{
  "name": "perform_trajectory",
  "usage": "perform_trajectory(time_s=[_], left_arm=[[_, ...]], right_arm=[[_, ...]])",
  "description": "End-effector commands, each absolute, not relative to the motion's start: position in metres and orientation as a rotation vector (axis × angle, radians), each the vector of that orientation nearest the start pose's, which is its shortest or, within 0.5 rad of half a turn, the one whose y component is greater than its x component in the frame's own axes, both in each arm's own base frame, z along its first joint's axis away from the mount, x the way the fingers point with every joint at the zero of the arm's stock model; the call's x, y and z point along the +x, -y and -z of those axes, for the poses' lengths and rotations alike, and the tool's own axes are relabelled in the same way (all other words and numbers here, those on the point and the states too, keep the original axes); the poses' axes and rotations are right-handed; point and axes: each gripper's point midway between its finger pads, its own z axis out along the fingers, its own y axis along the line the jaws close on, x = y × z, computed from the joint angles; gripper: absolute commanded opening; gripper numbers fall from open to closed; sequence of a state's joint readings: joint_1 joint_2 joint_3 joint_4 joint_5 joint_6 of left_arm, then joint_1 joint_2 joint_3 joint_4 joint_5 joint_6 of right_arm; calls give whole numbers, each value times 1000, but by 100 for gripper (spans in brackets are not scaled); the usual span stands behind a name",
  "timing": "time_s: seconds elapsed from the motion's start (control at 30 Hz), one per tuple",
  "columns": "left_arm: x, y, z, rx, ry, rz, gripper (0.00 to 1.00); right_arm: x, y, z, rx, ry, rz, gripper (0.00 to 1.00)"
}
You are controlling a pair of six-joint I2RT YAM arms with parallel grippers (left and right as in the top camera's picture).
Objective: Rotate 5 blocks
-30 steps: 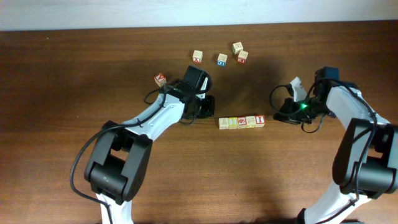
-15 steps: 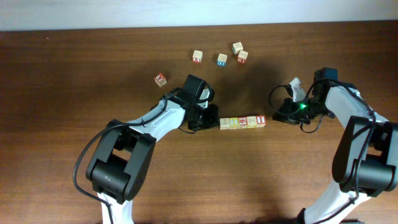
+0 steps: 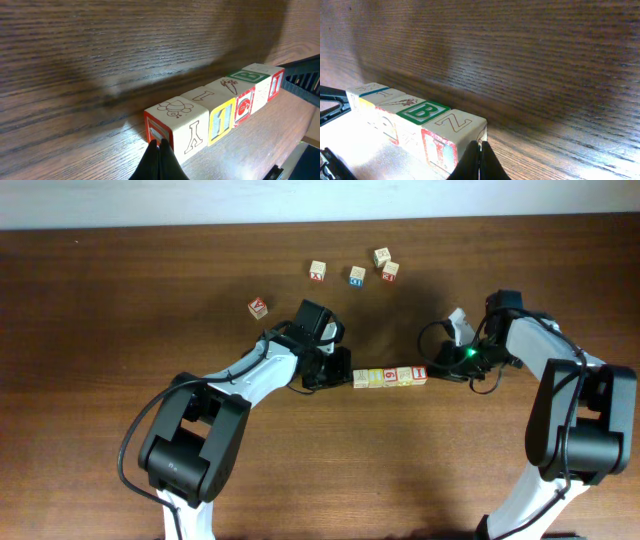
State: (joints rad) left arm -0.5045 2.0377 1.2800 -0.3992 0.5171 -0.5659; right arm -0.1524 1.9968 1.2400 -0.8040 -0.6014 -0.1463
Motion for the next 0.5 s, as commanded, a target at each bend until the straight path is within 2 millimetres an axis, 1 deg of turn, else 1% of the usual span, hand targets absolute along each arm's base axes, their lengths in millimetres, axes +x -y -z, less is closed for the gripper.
perform_trajectory(time_s=[0.0,0.17,0.23,0.33,0.37,0.47], left_arm=[[347,290,-13,62,-2918,975,0],[348,290,-13,63,-2914,976,0],[349,291,-14,66,-2907,979,0],[349,291,-14,66,-2906,980,0],[349,291,-14,66,-2906,979,0],[349,291,-14,66,-2906,980,0]], right_arm=[[357,-50,-13,-6,-2908,-956,4],[351,-58,-18,2,-2903,-1037,4],[351,-63,-23,-6,-2876,-1091,4],[349,-64,-25,-4,-2878,-1110,4],[349,-67,-28,-7,-2862,-1138,4],[349,-68,-38,-17,-2847,-1133,4]])
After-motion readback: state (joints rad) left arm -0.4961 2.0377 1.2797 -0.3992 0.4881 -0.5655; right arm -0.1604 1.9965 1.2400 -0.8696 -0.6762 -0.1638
